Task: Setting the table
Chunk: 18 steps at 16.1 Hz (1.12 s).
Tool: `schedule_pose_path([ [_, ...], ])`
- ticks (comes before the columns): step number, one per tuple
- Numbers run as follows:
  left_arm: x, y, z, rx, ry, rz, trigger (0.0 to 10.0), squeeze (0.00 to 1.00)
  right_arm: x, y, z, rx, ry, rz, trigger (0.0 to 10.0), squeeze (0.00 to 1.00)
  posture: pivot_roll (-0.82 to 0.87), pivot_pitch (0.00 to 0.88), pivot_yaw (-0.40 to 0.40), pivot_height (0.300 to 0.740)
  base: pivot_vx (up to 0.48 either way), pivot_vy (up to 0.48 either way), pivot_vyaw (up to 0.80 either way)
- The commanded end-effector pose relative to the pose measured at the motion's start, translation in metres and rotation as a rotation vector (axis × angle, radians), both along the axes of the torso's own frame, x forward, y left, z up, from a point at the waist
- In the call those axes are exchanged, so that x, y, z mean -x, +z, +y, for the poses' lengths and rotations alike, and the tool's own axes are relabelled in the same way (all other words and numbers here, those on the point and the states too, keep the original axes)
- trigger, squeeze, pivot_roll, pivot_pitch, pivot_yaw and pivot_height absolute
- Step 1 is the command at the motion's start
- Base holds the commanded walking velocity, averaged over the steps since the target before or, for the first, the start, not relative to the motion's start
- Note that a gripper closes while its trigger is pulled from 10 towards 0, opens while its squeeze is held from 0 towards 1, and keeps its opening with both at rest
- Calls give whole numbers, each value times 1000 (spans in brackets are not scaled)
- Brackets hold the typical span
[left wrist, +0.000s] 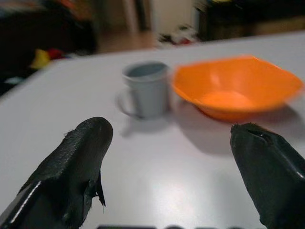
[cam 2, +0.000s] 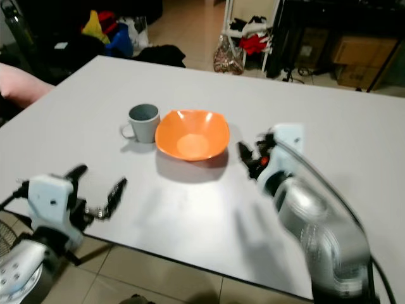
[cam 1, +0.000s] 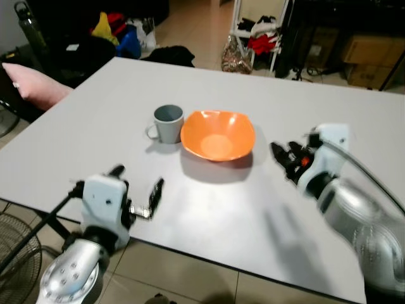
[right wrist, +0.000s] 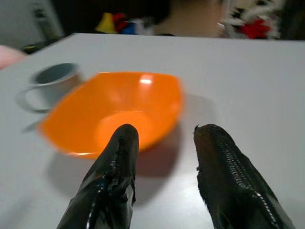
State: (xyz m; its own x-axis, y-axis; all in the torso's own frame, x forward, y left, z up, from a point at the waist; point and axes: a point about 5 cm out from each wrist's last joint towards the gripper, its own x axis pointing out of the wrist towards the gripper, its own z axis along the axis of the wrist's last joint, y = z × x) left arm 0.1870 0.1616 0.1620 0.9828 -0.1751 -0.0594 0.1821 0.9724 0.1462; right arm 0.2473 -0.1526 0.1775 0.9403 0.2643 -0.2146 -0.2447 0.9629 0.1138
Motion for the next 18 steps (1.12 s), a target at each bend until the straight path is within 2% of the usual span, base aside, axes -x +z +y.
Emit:
schedule_pose_path([
  [1,-3,3,4,-12,52,-34,10000,0,7,5,9,-7,48,-66,10000,451,-24,18,43,740,0,0,800],
  [2,-4,7,5,-9,71,-54,10000,0,10,3,11,-9,62,-91,10000,612,-26,22,45,740,0,0,800],
  [3,-4,8,4,-6,80,-65,10000,0,12,3,11,-22,60,-109,10000,635,-28,24,47,740,0,0,800],
  [6,-2,7,4,-9,117,-71,10000,0,15,-1,10,-20,63,-114,10000,604,-32,31,47,740,0,0,800],
  [10,2,4,2,-56,104,-55,10000,0,23,-5,19,-19,142,-135,10000,561,-27,39,43,740,0,0,800],
  [15,4,2,0,-68,91,-55,10000,0,27,-12,21,-43,160,-106,10000,506,-23,44,42,740,0,0,800],
  [18,4,2,-1,-80,87,-62,10000,0,28,-13,20,-52,165,-106,10000,349,-31,44,46,740,0,0,800],
])
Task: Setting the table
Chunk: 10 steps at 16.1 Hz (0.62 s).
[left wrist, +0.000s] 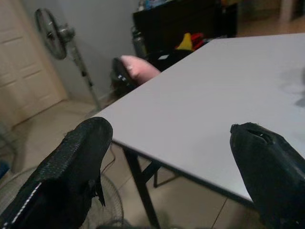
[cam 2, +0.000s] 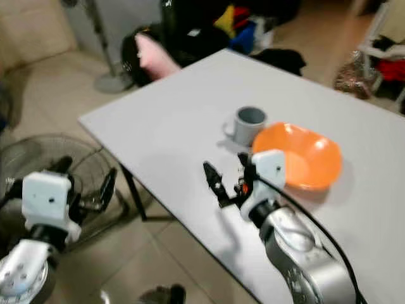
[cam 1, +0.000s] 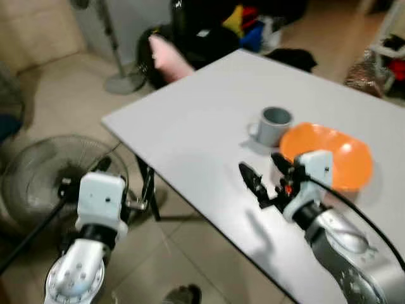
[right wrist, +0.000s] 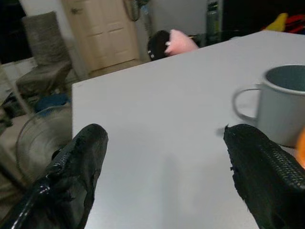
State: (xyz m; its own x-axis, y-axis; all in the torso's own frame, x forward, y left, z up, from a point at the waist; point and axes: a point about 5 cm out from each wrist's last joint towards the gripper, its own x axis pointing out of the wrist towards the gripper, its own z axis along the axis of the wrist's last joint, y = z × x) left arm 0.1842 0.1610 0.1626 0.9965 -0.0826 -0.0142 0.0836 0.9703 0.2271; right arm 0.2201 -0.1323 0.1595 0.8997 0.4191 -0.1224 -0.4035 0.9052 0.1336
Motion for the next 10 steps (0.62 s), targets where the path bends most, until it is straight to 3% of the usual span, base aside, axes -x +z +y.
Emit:
schedule_pose_path([
  [1,1,1,-1,-3,-4,-7,10000,0,1,5,-1,-9,1,-27,10000,310,-32,43,47,740,0,0,800],
  [5,-1,1,-2,4,-14,-8,10000,0,1,6,-3,0,15,-32,10000,180,-41,43,52,740,0,0,800],
  [10,3,1,-2,38,0,-7,10000,0,0,6,-4,5,-2,-29,10000,114,-36,41,40,740,0,0,800],
])
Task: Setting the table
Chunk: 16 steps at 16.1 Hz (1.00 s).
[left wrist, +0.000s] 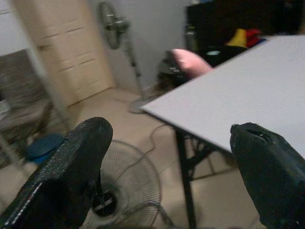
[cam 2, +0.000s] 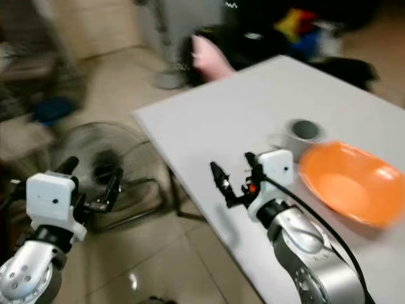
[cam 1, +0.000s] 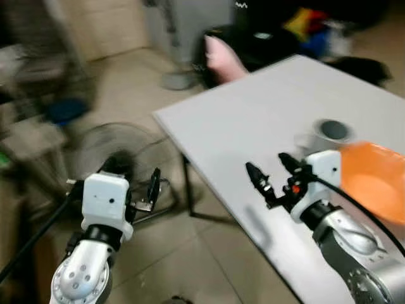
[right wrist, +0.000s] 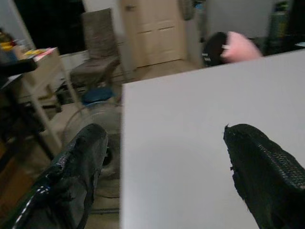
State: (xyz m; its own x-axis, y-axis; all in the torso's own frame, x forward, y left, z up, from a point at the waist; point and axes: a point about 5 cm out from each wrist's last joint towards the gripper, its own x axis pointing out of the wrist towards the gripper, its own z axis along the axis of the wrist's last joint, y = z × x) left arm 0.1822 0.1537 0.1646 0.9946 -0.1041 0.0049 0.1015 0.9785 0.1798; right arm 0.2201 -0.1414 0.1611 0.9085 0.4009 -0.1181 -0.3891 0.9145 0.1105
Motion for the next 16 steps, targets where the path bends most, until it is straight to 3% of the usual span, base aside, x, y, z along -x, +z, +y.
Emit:
schedule_pose_path([
  [1,1,-1,5,-10,23,9,10000,0,0,4,6,-18,17,-12,10000,114,-36,41,40,740,0,0,800],
  [7,4,-1,5,-10,22,13,10000,0,1,2,11,-42,48,6,10000,94,-28,37,30,740,0,0,800],
  [13,6,-2,5,10,22,26,10000,0,1,-1,12,-59,42,28,10000,0,-20,42,27,740,0,0,800],
  [16,7,-2,5,11,23,28,10000,0,1,-4,11,-77,22,54,10000,0,-18,47,27,740,0,95,192],
])
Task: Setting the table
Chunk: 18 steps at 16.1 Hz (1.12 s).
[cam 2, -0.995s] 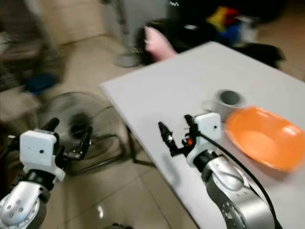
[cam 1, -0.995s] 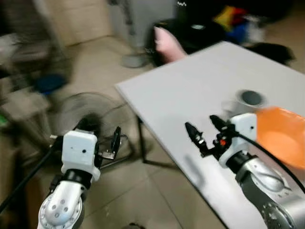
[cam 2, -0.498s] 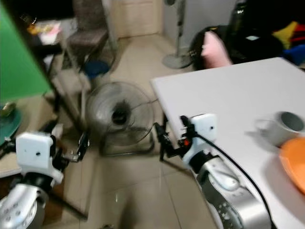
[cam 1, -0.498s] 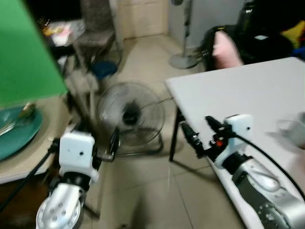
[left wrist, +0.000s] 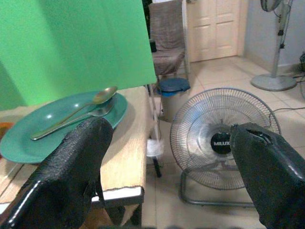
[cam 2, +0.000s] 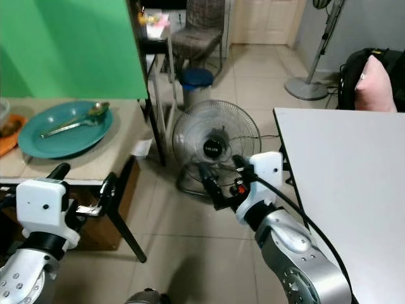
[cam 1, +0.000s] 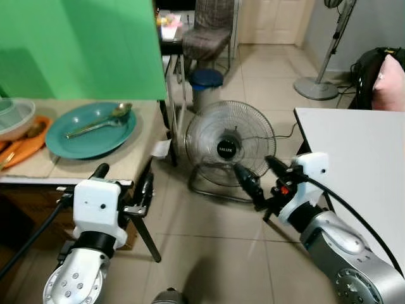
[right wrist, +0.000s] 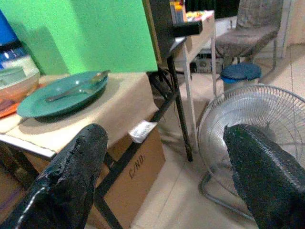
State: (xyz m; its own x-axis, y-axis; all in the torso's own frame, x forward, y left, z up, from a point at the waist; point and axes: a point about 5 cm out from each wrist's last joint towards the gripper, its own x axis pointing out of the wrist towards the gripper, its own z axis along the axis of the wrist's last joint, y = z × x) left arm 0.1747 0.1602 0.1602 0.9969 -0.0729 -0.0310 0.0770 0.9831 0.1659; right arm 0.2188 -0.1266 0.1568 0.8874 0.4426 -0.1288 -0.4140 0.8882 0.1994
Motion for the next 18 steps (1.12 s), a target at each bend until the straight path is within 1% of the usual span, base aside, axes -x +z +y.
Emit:
schedule_pose_path([
  [1,0,3,-1,0,-9,-8,10000,0,0,1,-3,-2,-15,9,10000,0,-18,48,27,740,0,311,0],
  [18,1,4,4,-10,4,0,10000,0,-4,0,0,-39,-5,52,10000,0,-10,61,17,740,0,332,0],
])
